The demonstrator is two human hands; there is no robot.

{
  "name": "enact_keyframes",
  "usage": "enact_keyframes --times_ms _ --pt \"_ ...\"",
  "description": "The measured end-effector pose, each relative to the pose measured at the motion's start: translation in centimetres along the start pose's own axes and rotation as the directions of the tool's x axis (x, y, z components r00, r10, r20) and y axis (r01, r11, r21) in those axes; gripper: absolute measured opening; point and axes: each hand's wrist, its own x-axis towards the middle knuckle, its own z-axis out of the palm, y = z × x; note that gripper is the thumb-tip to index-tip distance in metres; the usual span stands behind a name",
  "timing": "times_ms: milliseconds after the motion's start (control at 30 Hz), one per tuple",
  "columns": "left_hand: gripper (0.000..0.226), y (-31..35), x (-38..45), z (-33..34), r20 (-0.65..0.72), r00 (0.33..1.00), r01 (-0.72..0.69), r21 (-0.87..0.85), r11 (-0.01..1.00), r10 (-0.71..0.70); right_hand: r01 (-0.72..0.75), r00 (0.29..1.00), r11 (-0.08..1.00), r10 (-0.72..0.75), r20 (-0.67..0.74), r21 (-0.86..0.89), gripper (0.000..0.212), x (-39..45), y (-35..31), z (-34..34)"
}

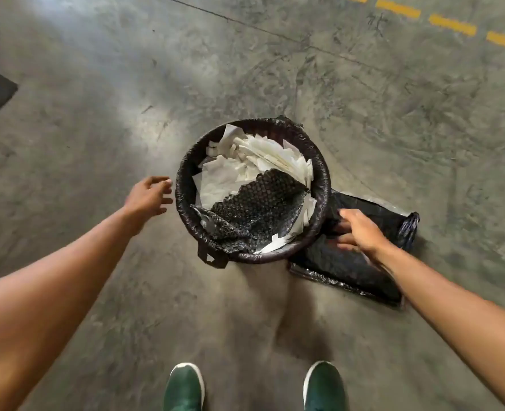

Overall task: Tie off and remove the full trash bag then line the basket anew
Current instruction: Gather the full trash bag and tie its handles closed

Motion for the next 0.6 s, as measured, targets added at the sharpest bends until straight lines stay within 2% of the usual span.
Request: enact_keyframes --times_ms 67,167,200,267,333,400,500,600 --pt "0.036 0.1 1.9 0.7 0.088 0.996 0.023 -0.057 0.998 -0.018 0.022 0.995 0.988 -0.036 0.091 0.155 0.052 1.5 0.3 0.1" --pt "0.066 0.7 4.1 2.4 0.365 0.931 0.023 -0.122 0.992 0.023 0.125 0.968 0.975 -0.161 0.194 0.184 0.074 2.9 0.0 -0.2" --pt "0.070 1.0 4.0 3.0 0.420 0.905 -0.011 -0.141 0.990 0.070 0.160 0.956 0.972 -0.195 0.217 0.170 0.075 3.5 0.0 -0.1" --pt "0.057 1.1 4.1 3.6 0.489 0.855 -0.089 -0.193 0.977 0.175 0.200 0.931 0.966 -0.240 0.277 0.165 0.063 4.1 0.0 0.4" --pt "0.045 1.5 4.2 3.6 0.491 0.845 -0.170 -0.130 0.977 0.212 0.231 0.923 0.966 -0.256 0.286 0.121 0.044 4.5 0.2 1.4" --pt "0.038 1.5 5.5 3.1 0.423 0.876 -0.257 0.007 0.966 0.230 0.243 0.937 0.961 -0.267 0.224 0.129 0.027 5.1 0.6 2.6" --pt "0.014 2.1 5.4 2.8 0.244 0.930 -0.309 0.107 0.945 0.276 0.290 0.950 0.947 -0.302 0.079 0.136 0.028 5.0 -0.4 3.9" --pt "0.017 1.3 4.6 2.9 0.202 0.942 -0.295 0.124 0.947 0.267 0.346 0.938 0.937 -0.346 -0.001 0.047 0.030 5.4 -2.1 3.9"
